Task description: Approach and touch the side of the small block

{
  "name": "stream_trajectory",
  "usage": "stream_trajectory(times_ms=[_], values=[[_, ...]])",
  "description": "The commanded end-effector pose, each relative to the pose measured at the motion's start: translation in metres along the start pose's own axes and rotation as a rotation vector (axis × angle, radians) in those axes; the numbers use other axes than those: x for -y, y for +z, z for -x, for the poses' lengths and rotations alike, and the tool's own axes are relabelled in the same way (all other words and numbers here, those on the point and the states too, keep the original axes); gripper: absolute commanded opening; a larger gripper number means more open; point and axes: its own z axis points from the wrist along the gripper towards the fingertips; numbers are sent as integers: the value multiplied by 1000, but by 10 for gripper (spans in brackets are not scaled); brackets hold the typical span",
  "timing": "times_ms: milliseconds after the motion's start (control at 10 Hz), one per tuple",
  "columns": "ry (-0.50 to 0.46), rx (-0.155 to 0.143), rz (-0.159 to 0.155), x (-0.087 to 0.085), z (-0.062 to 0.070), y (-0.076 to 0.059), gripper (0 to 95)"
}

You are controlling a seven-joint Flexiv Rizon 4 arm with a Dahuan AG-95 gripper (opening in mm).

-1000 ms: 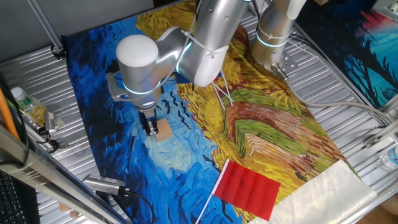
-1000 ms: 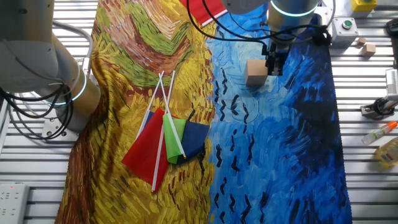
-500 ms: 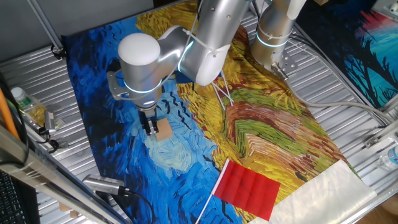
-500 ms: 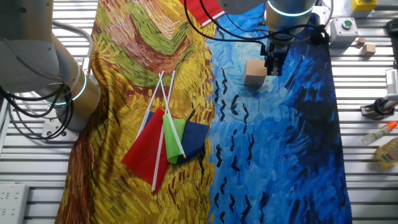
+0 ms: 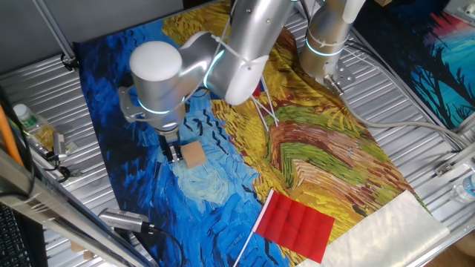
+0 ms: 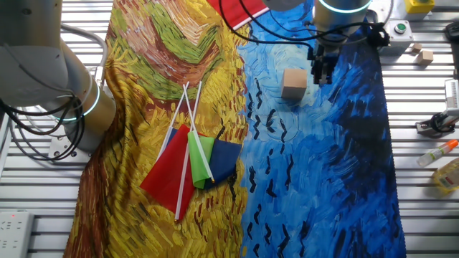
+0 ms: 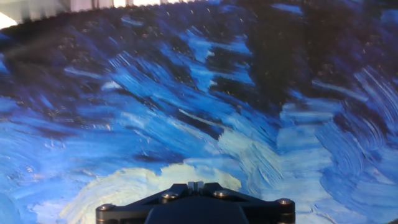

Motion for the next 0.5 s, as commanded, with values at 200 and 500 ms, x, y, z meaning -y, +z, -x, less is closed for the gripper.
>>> stream_trajectory(times_ms=[200, 500], values=[[-9, -11, -3, 3, 5, -9, 0], [-9, -14, -4, 3, 6, -10, 0]])
